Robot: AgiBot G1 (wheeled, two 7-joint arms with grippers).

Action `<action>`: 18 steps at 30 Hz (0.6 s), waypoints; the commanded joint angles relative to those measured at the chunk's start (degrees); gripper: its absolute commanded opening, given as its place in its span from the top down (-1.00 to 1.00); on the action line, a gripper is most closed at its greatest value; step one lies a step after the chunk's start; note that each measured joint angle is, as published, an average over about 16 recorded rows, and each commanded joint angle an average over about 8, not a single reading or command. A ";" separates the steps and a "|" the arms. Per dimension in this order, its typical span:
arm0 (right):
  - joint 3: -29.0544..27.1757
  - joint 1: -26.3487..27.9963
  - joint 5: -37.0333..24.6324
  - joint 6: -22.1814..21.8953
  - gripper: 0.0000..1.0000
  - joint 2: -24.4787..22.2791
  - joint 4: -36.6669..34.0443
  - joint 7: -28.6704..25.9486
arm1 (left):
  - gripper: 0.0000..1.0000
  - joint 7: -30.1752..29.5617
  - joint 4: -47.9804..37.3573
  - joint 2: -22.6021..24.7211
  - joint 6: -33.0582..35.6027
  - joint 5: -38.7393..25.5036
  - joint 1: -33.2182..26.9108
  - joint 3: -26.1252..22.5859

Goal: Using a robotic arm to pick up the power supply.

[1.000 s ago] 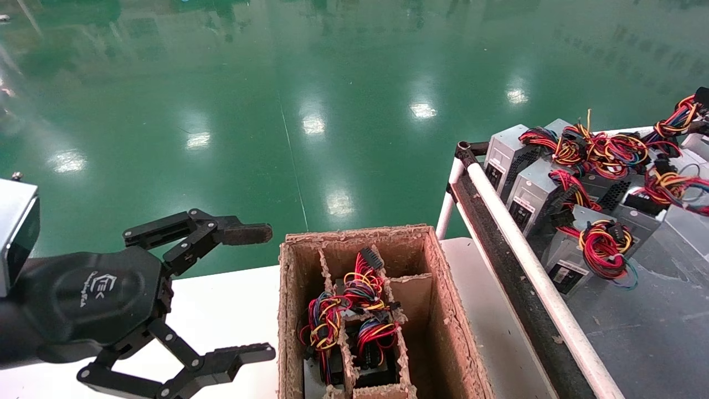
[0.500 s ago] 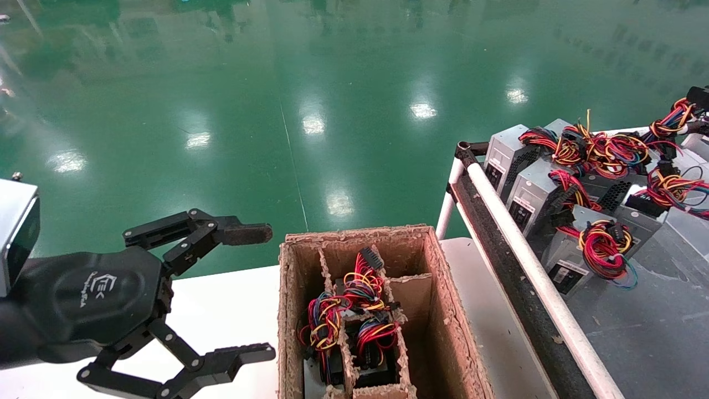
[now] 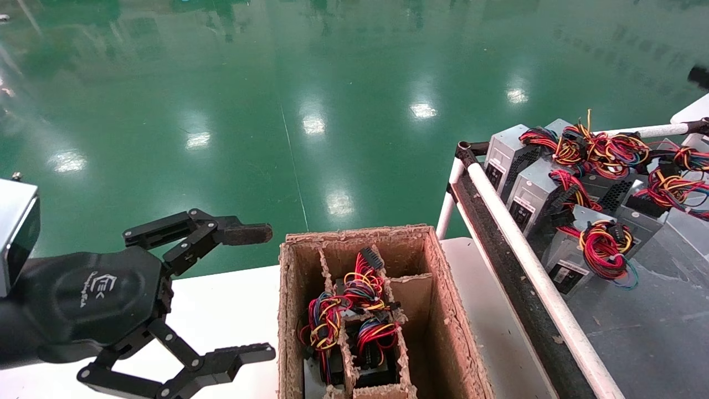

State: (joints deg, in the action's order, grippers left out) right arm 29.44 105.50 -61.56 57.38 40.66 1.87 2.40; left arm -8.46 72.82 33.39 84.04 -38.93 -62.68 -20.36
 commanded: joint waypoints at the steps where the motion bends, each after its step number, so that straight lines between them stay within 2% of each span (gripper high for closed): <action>1: -0.34 0.47 0.49 0.73 -1.00 -0.42 0.25 0.50 | -1.00 0.00 0.00 0.00 0.00 0.00 0.00 0.00; 7: -1.35 -1.56 1.97 3.42 -1.00 -1.10 4.36 0.57 | -1.00 0.01 -0.02 0.00 -0.01 0.01 0.01 0.00; 18: -3.64 -9.61 5.33 8.15 -1.00 -1.96 17.15 -2.03 | -1.00 0.02 -0.03 0.00 0.00 0.01 0.00 -0.01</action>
State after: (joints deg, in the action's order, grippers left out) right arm 25.79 95.87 -56.22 65.54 38.70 19.05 0.36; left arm -8.44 72.79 33.39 84.04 -38.92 -62.68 -20.38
